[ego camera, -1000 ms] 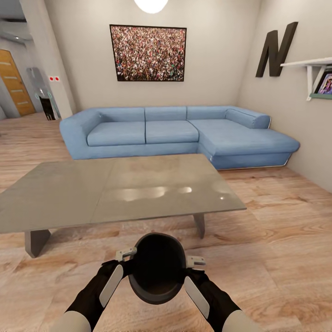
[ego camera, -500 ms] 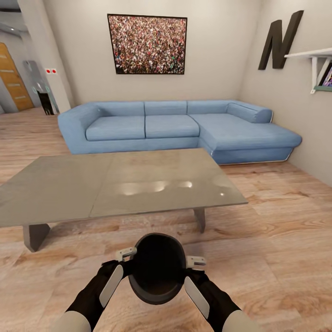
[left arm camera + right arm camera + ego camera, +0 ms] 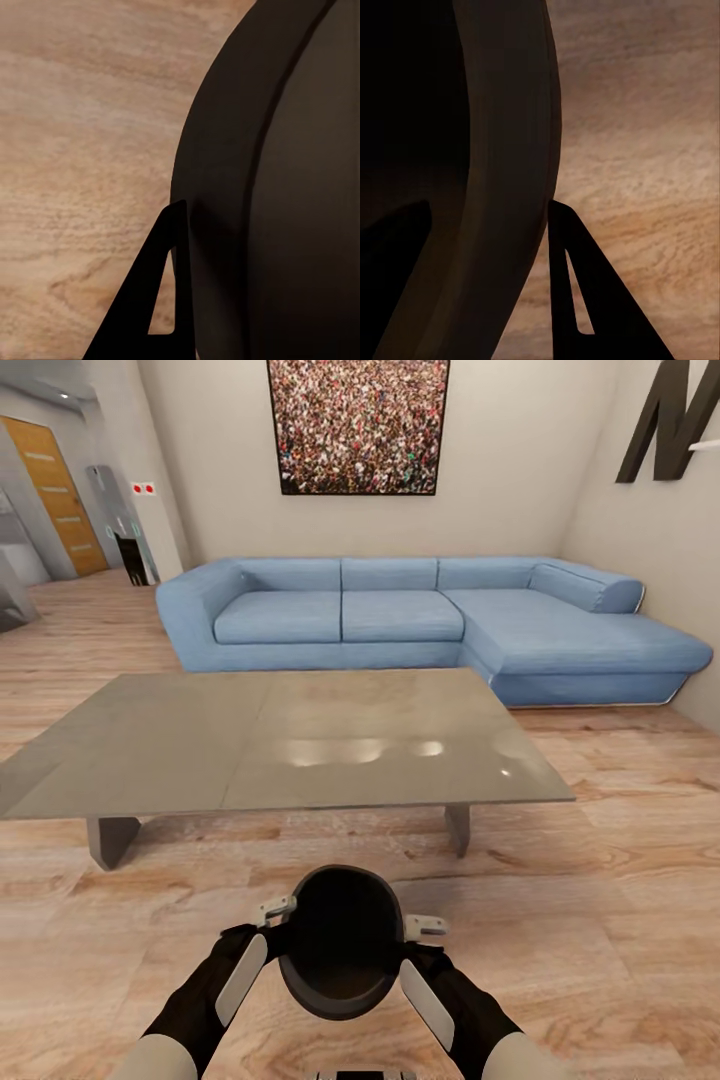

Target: Place each of the two pumpkins and all three candles from the living room inside a cabinet in the living room (use any cabinet), then make sure every cabinet is closed, and position the cauldron so it is next to a table in the living room.

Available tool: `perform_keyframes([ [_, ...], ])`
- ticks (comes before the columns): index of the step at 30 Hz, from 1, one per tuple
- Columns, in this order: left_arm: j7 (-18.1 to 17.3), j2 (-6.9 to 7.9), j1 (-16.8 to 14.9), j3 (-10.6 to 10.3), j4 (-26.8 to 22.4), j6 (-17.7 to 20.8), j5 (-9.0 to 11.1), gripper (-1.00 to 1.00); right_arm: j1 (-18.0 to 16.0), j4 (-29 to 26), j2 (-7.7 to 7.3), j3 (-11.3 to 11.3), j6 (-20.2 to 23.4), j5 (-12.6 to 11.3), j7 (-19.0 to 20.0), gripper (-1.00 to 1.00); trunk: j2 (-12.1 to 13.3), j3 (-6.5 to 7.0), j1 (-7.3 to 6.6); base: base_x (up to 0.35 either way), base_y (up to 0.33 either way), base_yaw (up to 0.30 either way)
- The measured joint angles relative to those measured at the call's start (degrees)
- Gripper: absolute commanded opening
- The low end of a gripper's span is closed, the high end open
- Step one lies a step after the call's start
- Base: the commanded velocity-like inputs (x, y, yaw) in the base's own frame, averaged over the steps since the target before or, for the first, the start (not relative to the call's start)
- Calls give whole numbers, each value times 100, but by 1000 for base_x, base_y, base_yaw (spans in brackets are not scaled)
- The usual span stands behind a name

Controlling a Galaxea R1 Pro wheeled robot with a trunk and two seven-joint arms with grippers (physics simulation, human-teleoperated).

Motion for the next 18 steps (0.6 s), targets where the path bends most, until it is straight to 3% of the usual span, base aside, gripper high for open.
perform_keyframes([
  [7, 3, 1, 1, -2, -2, 5, 4, -100, 0, 3, 0, 1, 0, -5, 1, -100, -8, -133, 16, 0, 0, 5],
  [18, 5, 1, 0, 2, -38, 2, -7, -100, -1, -33, -1, -6, 3, 24, -1, -100, -8, -133, 15, 0, 0, 23],
])
